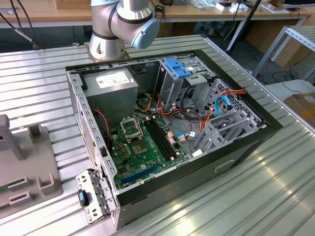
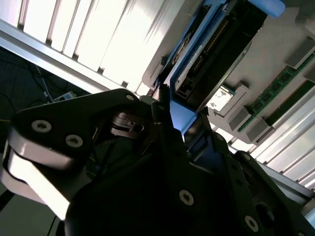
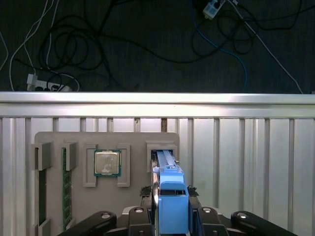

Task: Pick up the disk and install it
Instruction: 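Pick up the disk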

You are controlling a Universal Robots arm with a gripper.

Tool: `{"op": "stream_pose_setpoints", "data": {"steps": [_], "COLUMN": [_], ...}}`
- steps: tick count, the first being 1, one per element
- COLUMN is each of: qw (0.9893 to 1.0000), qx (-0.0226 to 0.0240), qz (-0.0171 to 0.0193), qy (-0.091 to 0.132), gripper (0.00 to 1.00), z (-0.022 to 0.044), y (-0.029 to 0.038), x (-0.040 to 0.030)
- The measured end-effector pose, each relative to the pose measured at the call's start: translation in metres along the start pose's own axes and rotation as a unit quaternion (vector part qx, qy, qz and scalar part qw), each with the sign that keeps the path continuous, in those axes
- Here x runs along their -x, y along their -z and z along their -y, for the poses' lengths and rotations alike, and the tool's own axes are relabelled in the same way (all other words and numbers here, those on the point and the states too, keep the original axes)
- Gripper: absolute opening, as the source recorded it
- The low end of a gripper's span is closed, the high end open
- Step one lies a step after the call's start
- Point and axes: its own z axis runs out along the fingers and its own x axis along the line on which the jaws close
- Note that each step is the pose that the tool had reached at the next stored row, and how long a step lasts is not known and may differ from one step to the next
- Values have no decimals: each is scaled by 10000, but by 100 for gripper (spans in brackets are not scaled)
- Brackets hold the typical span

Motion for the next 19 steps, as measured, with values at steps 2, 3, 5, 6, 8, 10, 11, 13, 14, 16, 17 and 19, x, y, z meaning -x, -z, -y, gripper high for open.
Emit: {"op": "stream_pose_setpoints", "data": {"steps": [2,3,5,6,8,10,11,13,14,16,17,19], "qw": [10000,10000,10000,10000,10000,10000,10000,10000,10000,10000,10000,10000], "qx": [0,0,-2,0,0,0,-1,-1,-1,0,0,0], "qz": [0,0,1,0,0,0,1,0,0,0,0,0], "qy": [0,0,0,0,0,0,0,0,0,0,0,0], "gripper": [36,36,36,36,36,36,36,36,36,36,36,36], "z": [0,0,0,1,1,1,1,1,2,2,2,3], "y": [0,-1,31,86,221,309,309,311,312,419,463,558], "x": [0,0,2,4,9,13,13,13,13,18,20,24]}}
